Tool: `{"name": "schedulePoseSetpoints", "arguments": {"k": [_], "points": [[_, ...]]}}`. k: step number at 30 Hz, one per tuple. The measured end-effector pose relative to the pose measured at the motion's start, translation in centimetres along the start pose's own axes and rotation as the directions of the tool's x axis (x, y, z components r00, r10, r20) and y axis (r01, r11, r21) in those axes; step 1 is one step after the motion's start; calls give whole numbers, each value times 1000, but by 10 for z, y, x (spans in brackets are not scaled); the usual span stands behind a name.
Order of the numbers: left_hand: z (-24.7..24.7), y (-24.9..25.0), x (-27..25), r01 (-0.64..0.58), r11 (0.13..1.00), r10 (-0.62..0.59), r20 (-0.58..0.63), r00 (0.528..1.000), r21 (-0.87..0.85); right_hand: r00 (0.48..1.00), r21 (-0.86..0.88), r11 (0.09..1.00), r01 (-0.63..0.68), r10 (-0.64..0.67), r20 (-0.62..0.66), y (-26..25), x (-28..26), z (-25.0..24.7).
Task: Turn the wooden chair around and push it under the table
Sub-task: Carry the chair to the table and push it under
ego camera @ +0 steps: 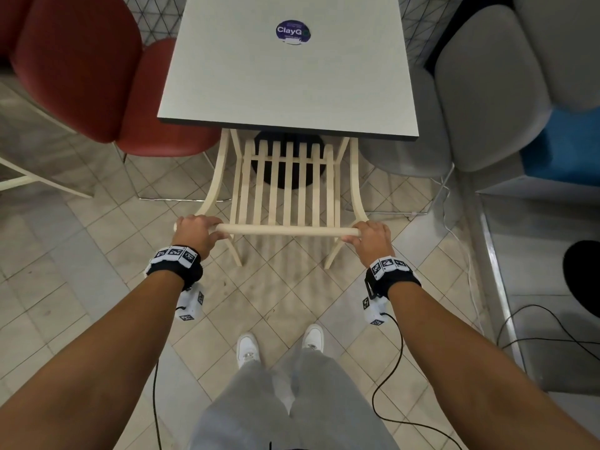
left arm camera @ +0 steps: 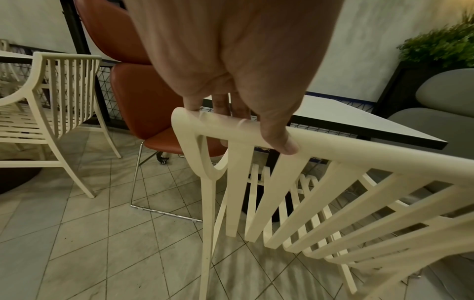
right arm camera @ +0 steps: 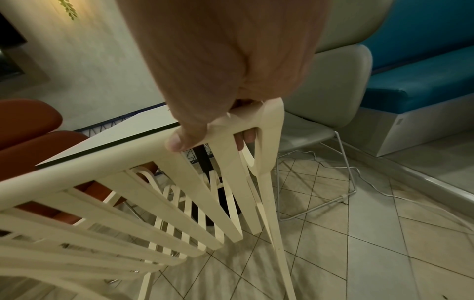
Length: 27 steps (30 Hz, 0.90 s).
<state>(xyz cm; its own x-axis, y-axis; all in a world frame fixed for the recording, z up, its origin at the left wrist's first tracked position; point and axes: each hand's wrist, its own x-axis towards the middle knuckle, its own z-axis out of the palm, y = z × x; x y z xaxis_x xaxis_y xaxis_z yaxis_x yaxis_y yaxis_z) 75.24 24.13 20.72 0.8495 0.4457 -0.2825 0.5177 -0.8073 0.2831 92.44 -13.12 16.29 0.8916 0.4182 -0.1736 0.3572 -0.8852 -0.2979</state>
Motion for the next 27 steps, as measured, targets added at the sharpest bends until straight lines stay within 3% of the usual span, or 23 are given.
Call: {"name": "schedulePoseSetpoints", "arguments": {"k": [27], "points": [[-7, 11, 23, 72, 996, -68, 65, 996, -52, 999, -21, 999, -31, 31, 34, 3, 28, -5]]}}
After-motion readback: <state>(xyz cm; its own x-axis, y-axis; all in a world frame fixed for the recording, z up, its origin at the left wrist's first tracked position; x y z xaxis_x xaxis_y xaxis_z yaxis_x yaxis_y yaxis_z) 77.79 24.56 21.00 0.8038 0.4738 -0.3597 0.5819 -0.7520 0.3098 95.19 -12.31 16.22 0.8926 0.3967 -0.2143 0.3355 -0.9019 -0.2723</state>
